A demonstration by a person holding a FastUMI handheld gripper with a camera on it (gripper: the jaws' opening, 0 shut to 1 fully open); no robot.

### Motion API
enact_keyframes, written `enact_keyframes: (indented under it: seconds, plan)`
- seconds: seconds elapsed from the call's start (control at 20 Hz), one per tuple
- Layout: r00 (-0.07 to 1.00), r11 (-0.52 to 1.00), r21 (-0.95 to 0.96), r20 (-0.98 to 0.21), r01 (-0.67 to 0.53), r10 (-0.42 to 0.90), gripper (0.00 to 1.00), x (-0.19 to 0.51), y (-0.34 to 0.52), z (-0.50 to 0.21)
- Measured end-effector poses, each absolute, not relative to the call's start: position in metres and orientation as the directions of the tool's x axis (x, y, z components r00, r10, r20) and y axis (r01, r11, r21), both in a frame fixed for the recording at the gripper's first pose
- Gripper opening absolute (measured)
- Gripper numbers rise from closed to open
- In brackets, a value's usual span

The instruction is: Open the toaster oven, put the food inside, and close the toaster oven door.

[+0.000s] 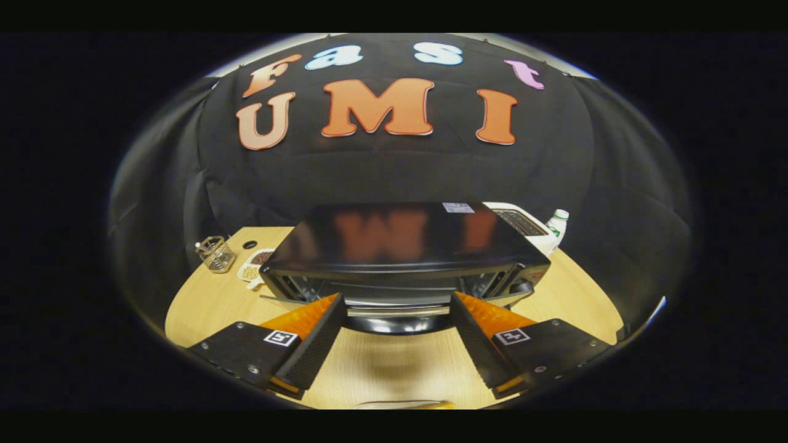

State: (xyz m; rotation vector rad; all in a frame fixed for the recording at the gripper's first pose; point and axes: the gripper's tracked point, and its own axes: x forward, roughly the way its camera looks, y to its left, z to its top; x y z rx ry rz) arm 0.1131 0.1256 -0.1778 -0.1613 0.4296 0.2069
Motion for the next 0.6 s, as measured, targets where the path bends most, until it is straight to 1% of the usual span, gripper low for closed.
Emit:
enact_keyframes:
  seconds: [0.3,0.6]
  plan:
    - [0.868,0.966,-0.102,-0.469,-0.236,0.163,1.0,0.073,0.113,-0.206]
    - [0.831,0.967,-0.082,-0.532,-0.241,0.162,0.99,0.047,0.101,-0.242]
